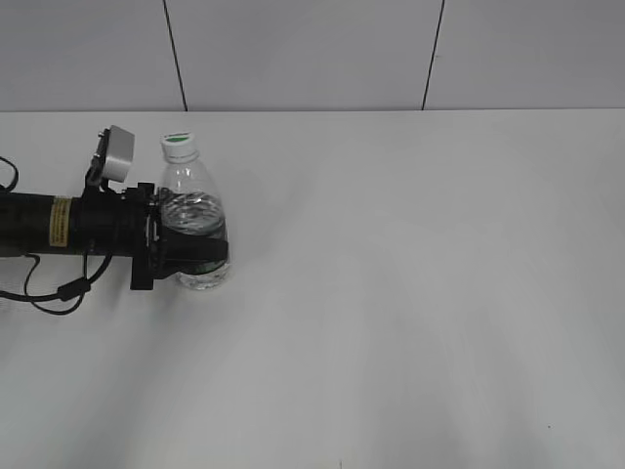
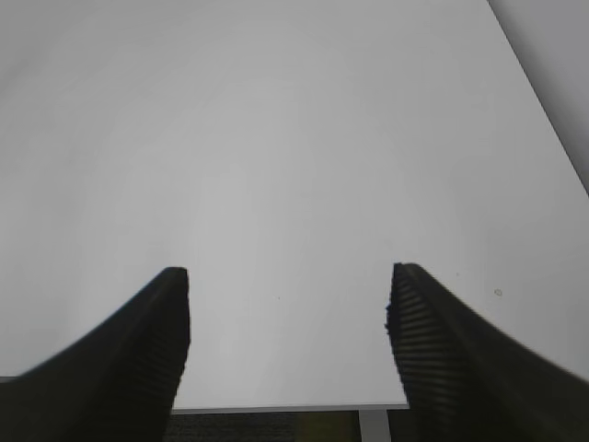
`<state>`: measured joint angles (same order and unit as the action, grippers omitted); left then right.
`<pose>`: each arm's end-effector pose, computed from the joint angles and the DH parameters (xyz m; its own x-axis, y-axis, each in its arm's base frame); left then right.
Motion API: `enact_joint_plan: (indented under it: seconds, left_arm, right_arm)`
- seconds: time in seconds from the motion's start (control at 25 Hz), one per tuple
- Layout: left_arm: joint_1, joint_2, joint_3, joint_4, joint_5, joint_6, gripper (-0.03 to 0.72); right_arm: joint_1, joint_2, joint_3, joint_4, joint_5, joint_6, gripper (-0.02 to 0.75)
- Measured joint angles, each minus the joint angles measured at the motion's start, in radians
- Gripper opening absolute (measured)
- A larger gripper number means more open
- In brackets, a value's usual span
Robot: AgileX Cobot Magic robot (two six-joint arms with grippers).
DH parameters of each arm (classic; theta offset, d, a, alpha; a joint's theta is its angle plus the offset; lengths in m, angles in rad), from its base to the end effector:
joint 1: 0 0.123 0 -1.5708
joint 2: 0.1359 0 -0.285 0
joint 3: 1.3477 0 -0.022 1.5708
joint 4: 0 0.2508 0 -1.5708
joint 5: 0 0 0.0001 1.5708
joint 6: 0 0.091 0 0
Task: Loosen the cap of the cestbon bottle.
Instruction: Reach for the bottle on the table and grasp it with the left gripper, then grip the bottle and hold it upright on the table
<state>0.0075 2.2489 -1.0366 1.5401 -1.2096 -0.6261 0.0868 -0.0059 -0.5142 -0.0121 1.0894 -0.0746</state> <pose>0.3521 -0.0824 0.0739 -0.2117 0.2667 -0.9403 0.9596 0.2391 -0.1482 -0.0085 -0.0017 0.2789 -0.4542 -0.1199 -0.8828 -0.1140 0.9906 -0.0759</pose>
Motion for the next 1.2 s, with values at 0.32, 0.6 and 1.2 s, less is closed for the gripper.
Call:
enact_joint_plan:
  seconds: [0.32,0.6,1.2]
  left_arm:
    - [-0.152,-0.041,-0.042,-0.027,0.030,-0.028,0.403]
    - [-0.303,-0.043,-0.109,-0.093,0.041,-0.032,0.403]
    - [-0.376,-0.016,-0.140,-0.169,0.121,-0.032,0.403]
  right_arm:
    - [0.000,0.000,0.000,0.000,0.000,0.000,0.517]
    - [0.000,0.000,0.000,0.000,0.000,0.000,0.517]
    - [0.000,0.000,0.000,0.000,0.000,0.000,0.517]
